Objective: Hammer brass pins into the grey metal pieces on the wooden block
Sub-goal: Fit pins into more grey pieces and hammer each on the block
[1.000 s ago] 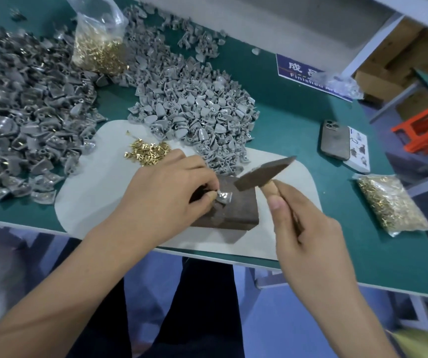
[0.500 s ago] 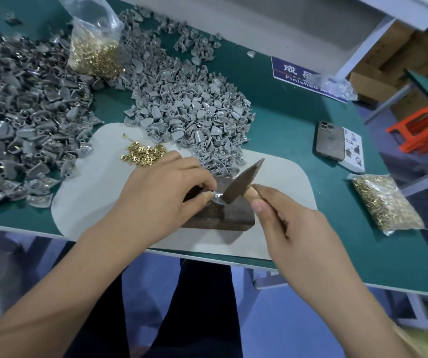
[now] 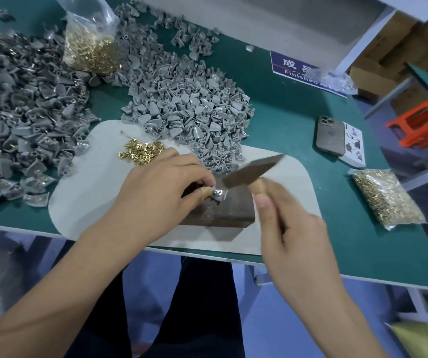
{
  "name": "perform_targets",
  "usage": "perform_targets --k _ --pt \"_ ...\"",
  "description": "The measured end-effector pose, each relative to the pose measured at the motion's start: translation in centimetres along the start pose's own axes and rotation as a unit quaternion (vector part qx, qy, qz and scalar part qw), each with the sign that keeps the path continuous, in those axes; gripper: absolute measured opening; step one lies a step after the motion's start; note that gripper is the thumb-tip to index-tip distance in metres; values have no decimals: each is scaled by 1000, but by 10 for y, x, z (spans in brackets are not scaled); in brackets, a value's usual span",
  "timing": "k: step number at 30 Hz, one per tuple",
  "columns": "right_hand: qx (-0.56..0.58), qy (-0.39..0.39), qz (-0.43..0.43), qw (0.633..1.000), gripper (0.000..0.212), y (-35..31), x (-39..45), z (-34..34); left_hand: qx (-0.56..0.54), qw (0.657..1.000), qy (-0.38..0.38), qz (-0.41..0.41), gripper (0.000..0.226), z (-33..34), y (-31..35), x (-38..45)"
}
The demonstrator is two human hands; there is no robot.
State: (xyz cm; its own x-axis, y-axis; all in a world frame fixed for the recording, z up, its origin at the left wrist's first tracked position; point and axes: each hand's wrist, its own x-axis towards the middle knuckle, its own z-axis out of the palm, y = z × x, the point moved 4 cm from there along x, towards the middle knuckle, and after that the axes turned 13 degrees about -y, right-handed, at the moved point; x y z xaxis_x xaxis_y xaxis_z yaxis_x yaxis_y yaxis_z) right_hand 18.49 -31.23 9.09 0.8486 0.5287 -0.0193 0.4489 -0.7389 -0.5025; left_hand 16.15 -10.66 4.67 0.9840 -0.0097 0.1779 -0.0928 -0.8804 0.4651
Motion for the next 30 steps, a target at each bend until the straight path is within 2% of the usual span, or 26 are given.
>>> perform_targets --k 2,3,7,11,12,18,20,23,25,28,30 --pt "-52 -46 4 998 37 4 1 3 1 1000 -2 -3 7 0 1 0" --pt "-73 -39 0 997 34 5 2 -1 0 1000 -2 -4 7 -1 1 0" --pt "2 64 -23 998 34 2 2 -14 -1 1000 -2 -5 6 -1 1 0" --pt "-37 -22 -5 999 41 4 5 4 -2 1000 -2 -6 9 -1 2 0" --pt "-48 -21 -6 999 39 6 6 3 -2 1000 -1 -6 9 -1 2 0" --pt "21 104 -59 993 30 -2 0 -20 -14 1000 1 -15 6 -2 1 0" --pt "16 70 -40 997 34 -1 3 -11 -11 1000 0 -13 7 -3 2 0" --pt "-37 -35 6 999 38 11 9 1 12 1000 2 -11 7 -4 5 0" --pt "-42 0 -8 999 32 11 9 -11 16 1000 -3 -13 7 -5 6 0" --pt "37 80 -34 996 28 7 5 -22 13 1000 -7 -14 8 -6 6 0" --pt "8 20 -27 999 35 6 9 -9 17 1000 -5 -11 9 -6 6 1"
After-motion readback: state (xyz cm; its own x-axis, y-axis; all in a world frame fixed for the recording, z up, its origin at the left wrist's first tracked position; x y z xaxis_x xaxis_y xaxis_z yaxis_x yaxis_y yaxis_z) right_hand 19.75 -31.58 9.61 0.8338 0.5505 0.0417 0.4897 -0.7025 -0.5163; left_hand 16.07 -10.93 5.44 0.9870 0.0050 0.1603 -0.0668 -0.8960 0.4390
